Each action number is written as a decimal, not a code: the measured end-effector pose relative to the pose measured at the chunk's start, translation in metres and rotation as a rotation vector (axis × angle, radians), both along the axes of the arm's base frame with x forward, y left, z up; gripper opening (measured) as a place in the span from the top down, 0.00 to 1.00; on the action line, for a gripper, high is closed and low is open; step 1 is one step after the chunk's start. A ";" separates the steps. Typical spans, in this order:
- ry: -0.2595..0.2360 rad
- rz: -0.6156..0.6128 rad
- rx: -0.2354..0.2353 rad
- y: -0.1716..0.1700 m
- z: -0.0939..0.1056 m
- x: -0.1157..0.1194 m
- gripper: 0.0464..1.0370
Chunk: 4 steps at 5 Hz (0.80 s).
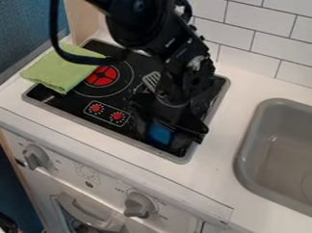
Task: Put the blue object to the bottom right edge of the stove.
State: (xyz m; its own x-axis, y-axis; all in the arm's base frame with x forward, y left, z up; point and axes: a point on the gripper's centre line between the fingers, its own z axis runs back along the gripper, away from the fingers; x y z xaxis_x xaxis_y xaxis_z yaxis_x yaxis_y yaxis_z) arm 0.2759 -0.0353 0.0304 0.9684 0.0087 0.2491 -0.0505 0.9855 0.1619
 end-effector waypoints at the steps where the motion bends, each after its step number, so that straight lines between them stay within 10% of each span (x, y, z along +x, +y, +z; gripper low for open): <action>1: 0.014 0.002 -0.019 -0.003 0.001 -0.001 0.05; 3: 0.039 0.024 -0.068 0.000 0.014 0.001 0.04; 4: -0.064 0.056 -0.084 0.015 0.052 0.004 0.04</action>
State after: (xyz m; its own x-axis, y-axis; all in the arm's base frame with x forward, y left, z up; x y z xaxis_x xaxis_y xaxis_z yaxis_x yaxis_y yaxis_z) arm 0.2799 -0.0201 0.0825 0.9482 0.0857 0.3060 -0.1133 0.9908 0.0738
